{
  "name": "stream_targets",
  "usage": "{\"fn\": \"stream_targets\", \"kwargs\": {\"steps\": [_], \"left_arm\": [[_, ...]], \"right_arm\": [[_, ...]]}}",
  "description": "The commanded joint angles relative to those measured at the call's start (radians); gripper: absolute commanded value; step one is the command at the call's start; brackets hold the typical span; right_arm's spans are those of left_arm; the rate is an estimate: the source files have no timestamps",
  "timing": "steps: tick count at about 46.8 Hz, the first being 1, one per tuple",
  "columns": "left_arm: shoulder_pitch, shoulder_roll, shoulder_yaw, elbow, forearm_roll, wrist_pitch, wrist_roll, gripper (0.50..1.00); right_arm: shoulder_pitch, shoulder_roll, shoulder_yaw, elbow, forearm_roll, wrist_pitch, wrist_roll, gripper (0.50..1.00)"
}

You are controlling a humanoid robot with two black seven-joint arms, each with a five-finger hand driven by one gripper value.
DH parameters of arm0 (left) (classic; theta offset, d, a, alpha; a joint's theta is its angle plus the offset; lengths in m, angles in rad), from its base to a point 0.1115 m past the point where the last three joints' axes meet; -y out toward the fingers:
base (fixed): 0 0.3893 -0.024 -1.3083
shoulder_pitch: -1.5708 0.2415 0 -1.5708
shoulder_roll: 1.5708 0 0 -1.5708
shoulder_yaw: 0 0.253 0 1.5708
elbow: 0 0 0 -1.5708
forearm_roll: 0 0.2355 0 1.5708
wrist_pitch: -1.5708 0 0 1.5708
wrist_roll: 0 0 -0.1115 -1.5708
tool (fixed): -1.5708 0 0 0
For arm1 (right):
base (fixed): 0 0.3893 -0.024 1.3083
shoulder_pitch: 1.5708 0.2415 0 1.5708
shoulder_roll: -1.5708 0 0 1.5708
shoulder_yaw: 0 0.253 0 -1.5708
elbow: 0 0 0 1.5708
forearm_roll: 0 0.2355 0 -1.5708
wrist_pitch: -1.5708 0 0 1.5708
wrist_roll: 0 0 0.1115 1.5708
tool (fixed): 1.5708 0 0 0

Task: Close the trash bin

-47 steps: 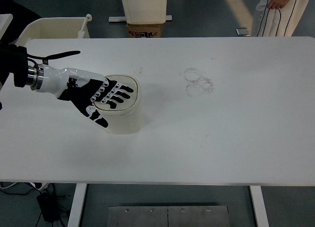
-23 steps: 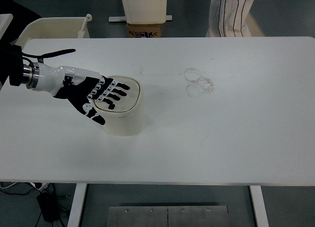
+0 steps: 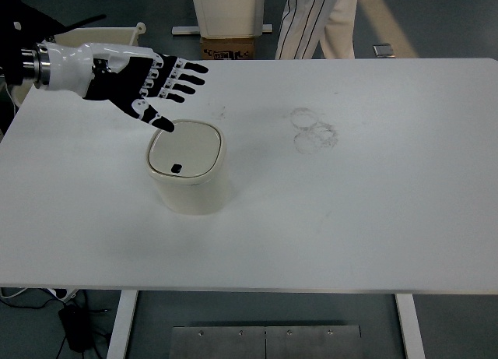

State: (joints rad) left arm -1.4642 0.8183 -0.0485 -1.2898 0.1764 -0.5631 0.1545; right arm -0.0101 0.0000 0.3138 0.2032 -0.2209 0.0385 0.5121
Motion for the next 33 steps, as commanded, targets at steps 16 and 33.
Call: {"fn": "stream_targets", "kwargs": {"steps": [16, 33], "left_arm": [[0.005, -0.206, -0.148, 0.348, -0.124, 0.075, -0.004, 1.0], [0.07, -0.311, -0.295, 0.668, -0.225, 0.077, -0.076, 1.0]], "right_arm": [[-0.001, 0.0, -0.001, 0.007, -0.002, 0.0, 0.002, 0.991], [-0.001, 0.0, -0.001, 0.009, 0.0, 0.001, 0.0, 0.991]]}}
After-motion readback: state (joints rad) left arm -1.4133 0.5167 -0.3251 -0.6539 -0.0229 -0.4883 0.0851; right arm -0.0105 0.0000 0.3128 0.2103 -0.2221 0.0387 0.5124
